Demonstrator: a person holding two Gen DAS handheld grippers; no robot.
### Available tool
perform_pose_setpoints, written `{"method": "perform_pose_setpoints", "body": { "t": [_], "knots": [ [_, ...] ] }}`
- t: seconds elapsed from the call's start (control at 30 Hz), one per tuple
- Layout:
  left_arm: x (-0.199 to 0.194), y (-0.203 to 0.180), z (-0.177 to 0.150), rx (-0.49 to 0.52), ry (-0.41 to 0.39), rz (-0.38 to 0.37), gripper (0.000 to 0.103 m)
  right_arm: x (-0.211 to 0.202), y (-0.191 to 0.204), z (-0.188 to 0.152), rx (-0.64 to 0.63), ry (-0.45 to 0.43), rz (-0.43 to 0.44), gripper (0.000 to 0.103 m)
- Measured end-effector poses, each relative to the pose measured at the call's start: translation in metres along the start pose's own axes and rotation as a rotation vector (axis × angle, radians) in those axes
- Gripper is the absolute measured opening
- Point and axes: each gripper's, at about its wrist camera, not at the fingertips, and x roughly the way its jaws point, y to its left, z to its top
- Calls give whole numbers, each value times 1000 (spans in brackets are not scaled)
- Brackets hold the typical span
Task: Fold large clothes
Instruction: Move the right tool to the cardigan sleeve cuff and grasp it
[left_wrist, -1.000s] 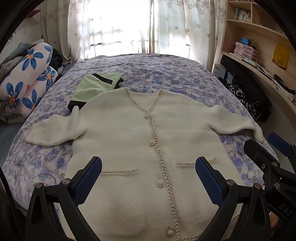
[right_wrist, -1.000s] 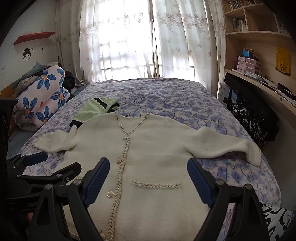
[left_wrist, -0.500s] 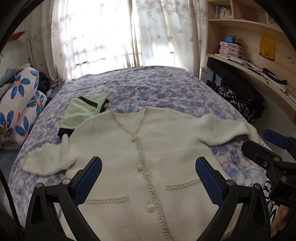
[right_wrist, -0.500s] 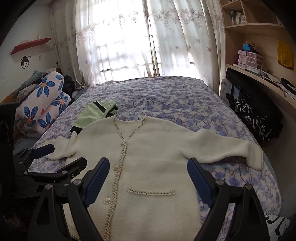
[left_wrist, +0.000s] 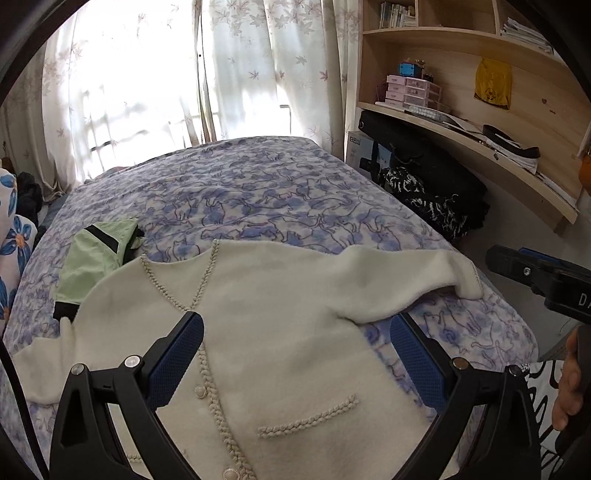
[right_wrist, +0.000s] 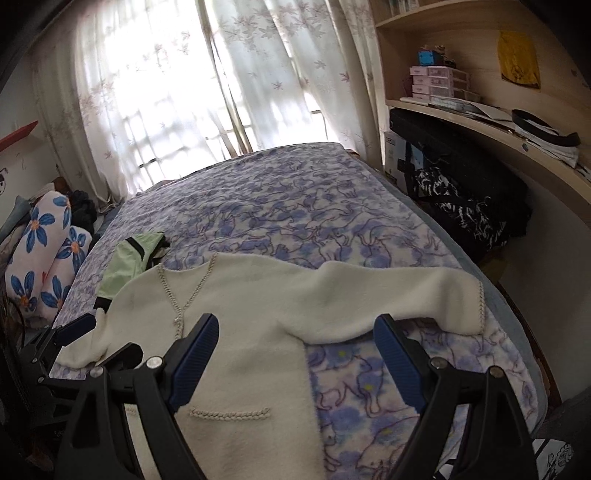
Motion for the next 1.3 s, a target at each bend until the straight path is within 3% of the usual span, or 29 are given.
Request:
{"method": "perform_pose_setpoints", "body": {
  "t": [0.23,0.33,0.43,0.57,0.67,0.8,0.9,1.07,1.27,1.3],
  "knots": [
    [49,-31,23,34,-43,36,100,44,-76,11,118,77,-66,86],
    [79,-44,33,35,-26,57,100,66,-113,14,182,113,-97,86],
    [114,-51,38,0,58,41,100,87,-155,17,255,134,-136,86],
    [159,-56,34,-67,191,1,78,116,-216,12,433,203,-135,86],
    [183,-59,25,-102,241,-13,78,134,-253,-6,597,255,-96,83],
    [196,-64,14,-88,232,7,78,155,-274,-30,695,286,-65,80],
    [207,-64,11,-105,251,8,78,169,-290,-43,755,288,-88,71],
    [208,-64,5,-119,245,-4,78,188,-312,-68,915,326,-93,65],
    [202,-72,-3,-95,242,-24,78,199,-323,-78,974,250,-93,65],
    [200,-73,-4,-97,246,-31,78,202,-323,-78,976,241,-110,58]
  ]
}}
